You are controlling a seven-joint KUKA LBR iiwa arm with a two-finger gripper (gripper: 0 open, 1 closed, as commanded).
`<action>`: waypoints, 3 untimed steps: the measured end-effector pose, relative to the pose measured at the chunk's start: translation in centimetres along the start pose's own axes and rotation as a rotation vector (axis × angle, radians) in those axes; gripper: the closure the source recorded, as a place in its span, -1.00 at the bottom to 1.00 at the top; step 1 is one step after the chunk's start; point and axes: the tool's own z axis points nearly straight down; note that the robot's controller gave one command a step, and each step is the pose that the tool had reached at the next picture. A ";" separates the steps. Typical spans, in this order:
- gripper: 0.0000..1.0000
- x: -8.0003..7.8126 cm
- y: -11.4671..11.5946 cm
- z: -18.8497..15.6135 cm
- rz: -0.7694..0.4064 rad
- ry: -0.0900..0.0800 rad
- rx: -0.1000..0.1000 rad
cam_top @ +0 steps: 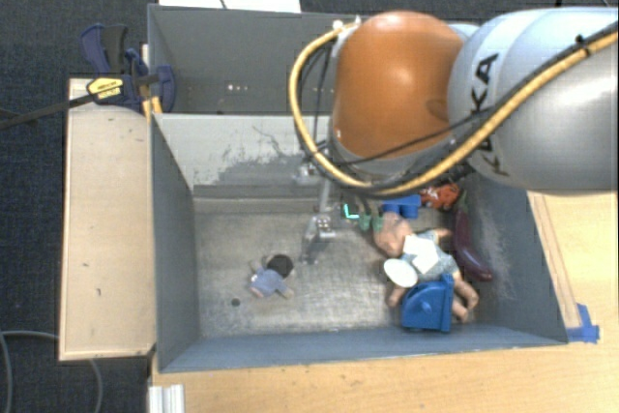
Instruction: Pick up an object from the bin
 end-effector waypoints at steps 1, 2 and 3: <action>-1.00 -0.1 -0.1 -0.2 0.003 -0.004 -0.001; 1.00 -4.8 -3.1 12.0 0.062 -0.004 0.000; 1.00 -4.8 -3.1 12.0 0.063 -0.004 -0.001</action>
Offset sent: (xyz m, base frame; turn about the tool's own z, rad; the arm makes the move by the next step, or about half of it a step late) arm 0.0470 -0.0309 -0.1202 0.0573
